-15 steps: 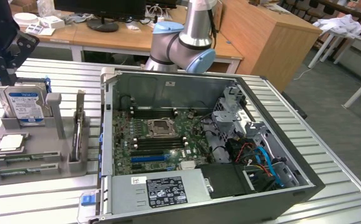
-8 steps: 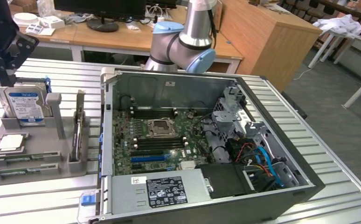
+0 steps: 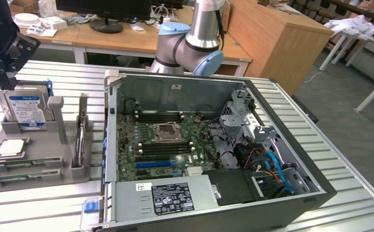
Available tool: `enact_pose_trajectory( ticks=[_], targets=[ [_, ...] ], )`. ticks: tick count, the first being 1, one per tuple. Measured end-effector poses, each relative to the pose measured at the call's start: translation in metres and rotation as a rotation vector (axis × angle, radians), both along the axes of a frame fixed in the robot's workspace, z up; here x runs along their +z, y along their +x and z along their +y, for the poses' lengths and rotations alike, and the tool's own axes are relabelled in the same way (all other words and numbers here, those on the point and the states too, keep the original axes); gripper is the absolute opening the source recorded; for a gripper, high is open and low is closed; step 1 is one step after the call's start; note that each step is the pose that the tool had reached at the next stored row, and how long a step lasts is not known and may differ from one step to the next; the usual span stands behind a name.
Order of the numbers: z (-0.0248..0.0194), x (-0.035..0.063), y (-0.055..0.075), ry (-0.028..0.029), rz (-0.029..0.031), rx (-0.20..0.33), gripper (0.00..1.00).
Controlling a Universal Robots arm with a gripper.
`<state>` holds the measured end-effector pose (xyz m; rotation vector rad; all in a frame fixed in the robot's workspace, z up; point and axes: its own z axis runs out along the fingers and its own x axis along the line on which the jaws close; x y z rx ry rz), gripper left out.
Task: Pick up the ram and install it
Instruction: 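Reach for the ram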
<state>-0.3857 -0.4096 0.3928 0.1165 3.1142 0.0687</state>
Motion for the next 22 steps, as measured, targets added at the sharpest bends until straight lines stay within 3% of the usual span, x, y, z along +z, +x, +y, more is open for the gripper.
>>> enact_pose_trajectory(
  ticks=[22],
  targets=[
    [0.0000,-0.0006,0.0000,0.0001,-0.0001,0.018,0.10]
  ],
)
